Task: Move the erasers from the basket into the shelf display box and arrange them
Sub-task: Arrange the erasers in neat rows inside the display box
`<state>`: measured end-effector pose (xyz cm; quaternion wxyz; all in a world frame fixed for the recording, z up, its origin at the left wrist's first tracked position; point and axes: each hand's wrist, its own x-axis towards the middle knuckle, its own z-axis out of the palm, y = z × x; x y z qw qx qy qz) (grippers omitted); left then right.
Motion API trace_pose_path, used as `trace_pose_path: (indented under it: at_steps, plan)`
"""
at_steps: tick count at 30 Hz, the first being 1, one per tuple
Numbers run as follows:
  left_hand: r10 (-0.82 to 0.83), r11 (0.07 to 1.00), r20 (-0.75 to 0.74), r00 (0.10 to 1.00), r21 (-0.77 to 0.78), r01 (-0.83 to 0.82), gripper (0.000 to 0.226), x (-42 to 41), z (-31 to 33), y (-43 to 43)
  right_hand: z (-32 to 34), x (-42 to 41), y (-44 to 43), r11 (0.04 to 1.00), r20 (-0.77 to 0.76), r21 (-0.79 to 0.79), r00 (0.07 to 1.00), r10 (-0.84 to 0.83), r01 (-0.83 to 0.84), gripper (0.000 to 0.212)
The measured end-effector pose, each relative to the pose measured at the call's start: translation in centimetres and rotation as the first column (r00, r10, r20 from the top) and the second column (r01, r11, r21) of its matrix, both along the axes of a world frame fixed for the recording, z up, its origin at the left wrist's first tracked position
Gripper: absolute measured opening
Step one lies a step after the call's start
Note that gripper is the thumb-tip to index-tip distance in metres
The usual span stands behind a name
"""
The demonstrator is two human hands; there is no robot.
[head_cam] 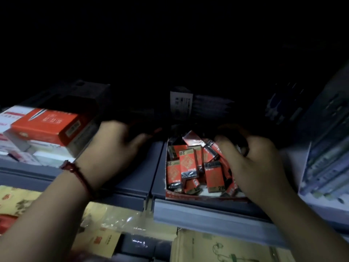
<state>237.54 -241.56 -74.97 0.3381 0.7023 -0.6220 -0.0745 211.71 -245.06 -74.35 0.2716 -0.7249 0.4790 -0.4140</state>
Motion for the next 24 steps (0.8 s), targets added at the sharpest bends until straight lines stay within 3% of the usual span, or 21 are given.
trace_pose_path:
  at_steps: [2, 6, 11, 16, 24]
  plan:
    - [0.003, 0.995, -0.123, 0.992, -0.098, -0.015, 0.03, -0.8, 0.2, 0.5, -0.1, 0.1, 0.1, 1.0, 0.001, -0.027, 1.0, 0.005, -0.005, 0.011]
    - [-0.167, 0.977, -0.34, 0.926, -0.185, 0.108, 0.021, -3.5, 1.3, 1.4, -0.1, 0.2, 0.2, 1.0, 0.019, -0.019, 1.0, -0.02, 0.021, 0.026]
    - [-0.218, 0.962, -0.278, 0.936, -0.223, 0.158, 0.021, -4.9, 1.5, 1.0, -0.3, -0.1, 0.1, 0.998, 0.014, 0.002, 0.998, -0.06, 0.06, 0.041]
    - [-0.269, 0.961, -0.309, 0.912, -0.143, 0.235, 0.025, -5.7, 0.8, 0.4, 0.0, -0.4, 0.8, 0.998, -0.017, -0.036, 0.999, -0.046, 0.045, 0.025]
    - [-0.259, 0.963, -0.24, 0.935, -0.137, 0.232, 0.032, -5.0, 0.9, 2.2, 0.0, -1.6, 2.2, 0.994, -0.141, -0.092, 0.987, -0.075, 0.062, 0.027]
